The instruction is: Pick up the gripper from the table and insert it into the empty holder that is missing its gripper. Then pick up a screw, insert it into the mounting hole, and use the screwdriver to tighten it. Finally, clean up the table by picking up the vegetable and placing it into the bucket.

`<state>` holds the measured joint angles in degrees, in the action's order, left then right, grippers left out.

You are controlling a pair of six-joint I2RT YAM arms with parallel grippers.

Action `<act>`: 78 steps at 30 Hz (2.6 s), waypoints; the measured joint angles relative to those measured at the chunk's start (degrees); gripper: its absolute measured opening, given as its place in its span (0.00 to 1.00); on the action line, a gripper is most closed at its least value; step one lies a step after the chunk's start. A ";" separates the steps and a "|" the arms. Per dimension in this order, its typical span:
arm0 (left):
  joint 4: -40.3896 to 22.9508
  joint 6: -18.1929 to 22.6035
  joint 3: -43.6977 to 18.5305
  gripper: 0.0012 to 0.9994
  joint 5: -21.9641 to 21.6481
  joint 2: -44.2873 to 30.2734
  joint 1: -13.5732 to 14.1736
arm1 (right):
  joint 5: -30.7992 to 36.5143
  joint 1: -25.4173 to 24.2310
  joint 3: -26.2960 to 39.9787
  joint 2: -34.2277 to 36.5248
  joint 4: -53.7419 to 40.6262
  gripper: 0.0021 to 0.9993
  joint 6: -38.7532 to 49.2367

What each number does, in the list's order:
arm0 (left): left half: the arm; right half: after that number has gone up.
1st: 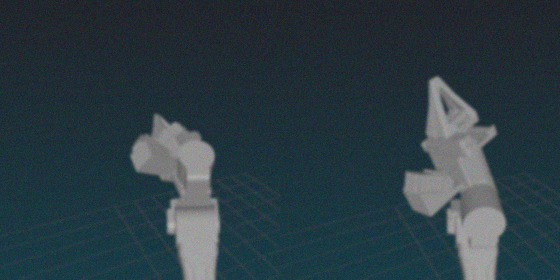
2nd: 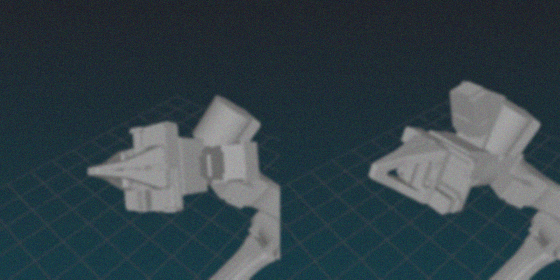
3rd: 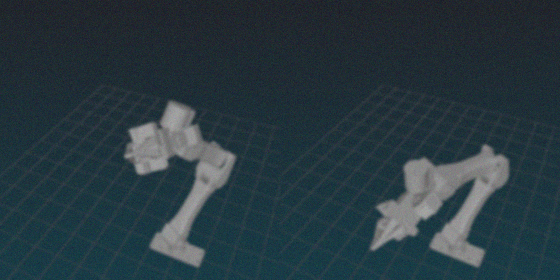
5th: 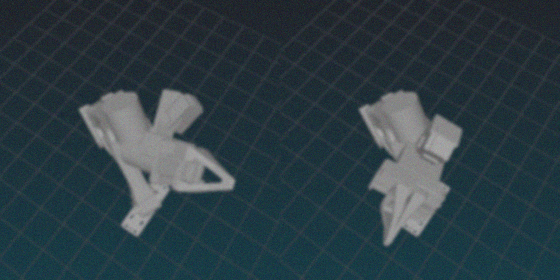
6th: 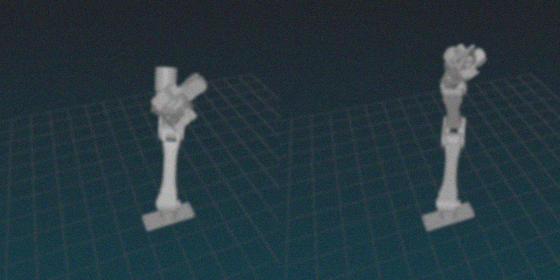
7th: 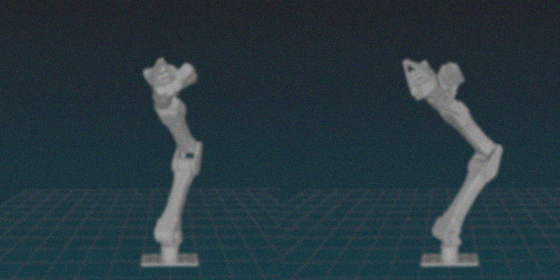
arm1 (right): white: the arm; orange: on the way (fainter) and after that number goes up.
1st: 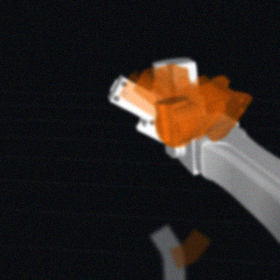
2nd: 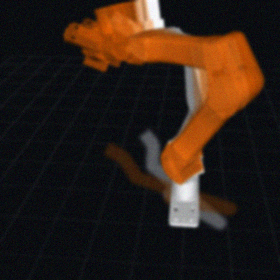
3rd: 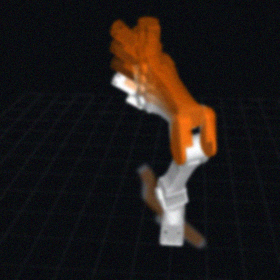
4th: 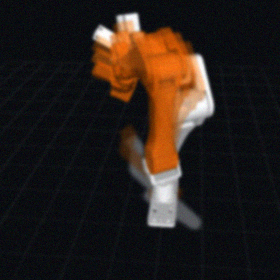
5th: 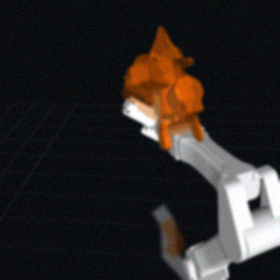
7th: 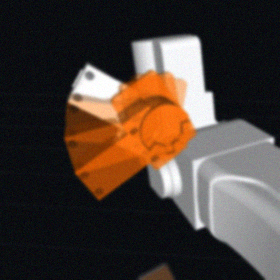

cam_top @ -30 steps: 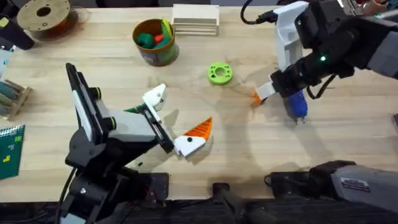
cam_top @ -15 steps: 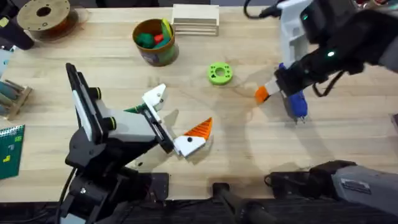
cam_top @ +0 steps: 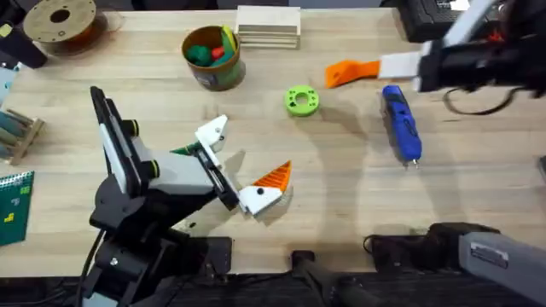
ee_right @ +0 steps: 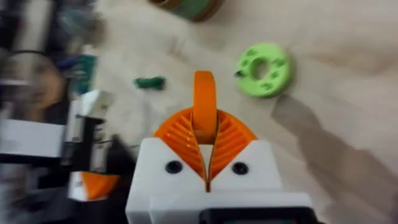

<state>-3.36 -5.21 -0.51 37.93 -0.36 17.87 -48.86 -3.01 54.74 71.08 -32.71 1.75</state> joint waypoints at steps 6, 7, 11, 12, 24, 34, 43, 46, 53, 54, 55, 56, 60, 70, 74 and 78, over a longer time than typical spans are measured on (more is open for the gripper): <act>0.00 0.00 0.00 0.99 0.02 0.00 0.00 | -13.89 6.42 -2.33 11.58 4.27 0.01 -9.38; 0.00 0.00 0.00 0.99 0.00 0.00 0.00 | -16.45 7.96 -2.36 13.58 6.72 0.01 -10.97; 0.00 0.00 0.00 0.99 0.02 0.00 0.00 | -23.37 13.08 -2.36 20.29 16.51 0.01 -18.97; 0.00 0.00 0.00 0.99 0.02 0.00 0.00 | -24.72 14.23 -2.36 21.88 19.06 0.01 -21.12; 0.00 0.00 0.00 0.99 0.02 0.00 0.00 | -30.45 22.60 -2.40 27.73 34.24 0.01 -38.18; 0.00 0.00 0.00 0.99 -0.10 0.00 0.00 | -30.56 25.14 -2.40 27.73 35.63 0.01 -41.12; 0.00 -0.02 0.00 0.99 -0.07 0.00 0.07 | -31.75 25.96 -2.40 27.73 40.01 0.01 -44.65; 0.00 -0.02 0.00 0.99 0.00 0.00 0.07 | -31.94 26.41 -2.40 27.73 40.00 0.01 -45.08; -0.07 -0.42 0.00 0.99 -0.16 0.00 0.06 | -30.76 26.81 -2.40 27.73 40.20 0.01 -46.11; -0.07 -0.46 0.00 0.99 -0.25 0.00 0.04 | -30.54 26.89 -2.40 27.73 40.34 0.01 -46.33; -0.07 -0.65 0.00 0.99 -0.20 0.00 0.06 | -30.36 27.03 -2.40 27.73 40.58 0.01 -46.41; -0.07 -0.73 0.00 0.99 -0.21 0.00 0.06 | -30.18 27.25 -2.40 27.73 41.07 0.01 -46.66; -0.04 -0.79 0.00 0.99 -0.65 0.00 0.04 | -29.33 28.16 -2.40 27.79 43.97 0.01 -48.73; -0.11 -1.92 0.00 0.99 -0.28 -0.07 0.00 | -29.64 31.01 -1.65 31.39 49.94 0.01 -54.38; -0.11 -1.95 0.00 0.99 -0.49 -0.07 0.00 | -29.84 31.73 -0.09 32.46 49.83 0.01 -54.99; -0.09 -1.97 0.00 0.99 -1.69 -0.07 -0.02 | -30.15 32.62 1.83 34.18 49.81 0.01 -55.38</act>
<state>-3.44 -7.18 -0.51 36.25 -0.43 17.85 -79.00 29.61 56.57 105.26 17.10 -53.63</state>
